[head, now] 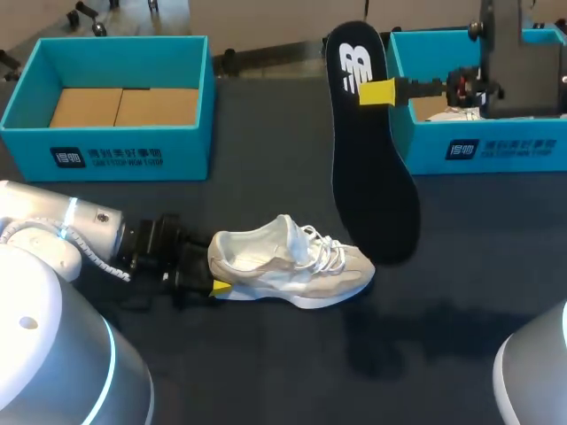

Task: Take the shoe out of the shoebox, open the shoe tongue, remove and reinsert the insole, then place the shoe into the shoebox

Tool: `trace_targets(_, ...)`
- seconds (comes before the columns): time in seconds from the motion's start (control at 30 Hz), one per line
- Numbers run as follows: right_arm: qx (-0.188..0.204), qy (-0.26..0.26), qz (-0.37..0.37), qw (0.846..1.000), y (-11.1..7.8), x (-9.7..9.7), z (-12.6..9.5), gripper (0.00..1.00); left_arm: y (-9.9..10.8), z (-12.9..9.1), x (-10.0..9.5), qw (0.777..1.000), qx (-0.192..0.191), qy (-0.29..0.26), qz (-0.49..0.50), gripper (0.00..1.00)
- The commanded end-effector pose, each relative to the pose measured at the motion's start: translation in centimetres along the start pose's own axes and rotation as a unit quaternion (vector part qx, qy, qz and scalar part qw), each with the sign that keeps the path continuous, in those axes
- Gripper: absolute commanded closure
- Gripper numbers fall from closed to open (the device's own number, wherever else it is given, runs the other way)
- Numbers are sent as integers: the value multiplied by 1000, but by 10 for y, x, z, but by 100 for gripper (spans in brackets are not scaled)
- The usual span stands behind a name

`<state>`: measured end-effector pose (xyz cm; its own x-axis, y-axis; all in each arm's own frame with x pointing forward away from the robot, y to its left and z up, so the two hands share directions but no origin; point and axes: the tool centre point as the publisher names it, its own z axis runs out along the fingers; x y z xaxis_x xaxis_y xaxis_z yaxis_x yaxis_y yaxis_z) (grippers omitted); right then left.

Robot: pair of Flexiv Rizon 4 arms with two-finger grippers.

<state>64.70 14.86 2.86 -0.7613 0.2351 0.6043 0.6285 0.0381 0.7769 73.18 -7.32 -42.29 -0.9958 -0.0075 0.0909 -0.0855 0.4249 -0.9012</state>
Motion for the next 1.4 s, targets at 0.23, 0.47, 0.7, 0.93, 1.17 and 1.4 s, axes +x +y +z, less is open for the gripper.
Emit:
trace_targets(0.23,3,-1,1,1000,3,-1,4,100,1,0,-1,1000,-1,1,-1,100)
trace_targets(0.47,3,-1,1,1000,3,-1,4,100,1,0,-1,1000,-1,1,-1,100)
trace_targets(0.7,3,-1,1,1000,3,-1,4,100,1,0,-1,1000,-1,1,-1,100)
trace_targets(0.93,3,-1,1,1000,3,-1,4,100,2,-3,-3,1000,-5,-4,-3,0)
trace_targets(1.17,3,-1,1,1000,3,-1,4,100,-3,-14,-6,1000,-17,-16,0,0)
trace_targets(1.4,3,-1,1,1000,3,-1,4,100,-5,-26,-8,999,-45,-19,10,0)
